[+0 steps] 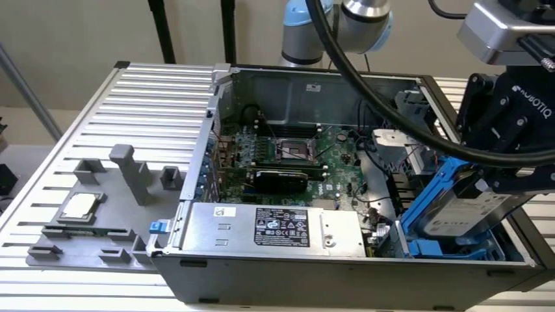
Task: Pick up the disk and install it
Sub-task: 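Insert the disk into the insertion slot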
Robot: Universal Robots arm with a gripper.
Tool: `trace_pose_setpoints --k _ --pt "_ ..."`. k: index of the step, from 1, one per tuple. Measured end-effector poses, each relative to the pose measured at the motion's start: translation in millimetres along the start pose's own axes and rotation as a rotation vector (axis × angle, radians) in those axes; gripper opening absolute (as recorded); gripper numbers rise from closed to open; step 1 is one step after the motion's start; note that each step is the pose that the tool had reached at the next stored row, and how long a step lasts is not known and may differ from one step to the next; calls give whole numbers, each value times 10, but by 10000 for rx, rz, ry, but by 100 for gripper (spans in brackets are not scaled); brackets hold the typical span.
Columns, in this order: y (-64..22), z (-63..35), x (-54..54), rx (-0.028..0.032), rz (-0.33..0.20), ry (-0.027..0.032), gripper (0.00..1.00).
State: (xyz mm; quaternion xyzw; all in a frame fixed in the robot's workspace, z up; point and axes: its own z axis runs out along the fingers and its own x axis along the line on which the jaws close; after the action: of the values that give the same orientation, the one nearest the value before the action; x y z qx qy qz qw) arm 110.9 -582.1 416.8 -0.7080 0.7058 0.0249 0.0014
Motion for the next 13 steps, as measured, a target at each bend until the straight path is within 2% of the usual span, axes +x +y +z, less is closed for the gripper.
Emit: trace_pose_setpoints --k 13 --pt "3 173 6 -10 -240 -7 0"
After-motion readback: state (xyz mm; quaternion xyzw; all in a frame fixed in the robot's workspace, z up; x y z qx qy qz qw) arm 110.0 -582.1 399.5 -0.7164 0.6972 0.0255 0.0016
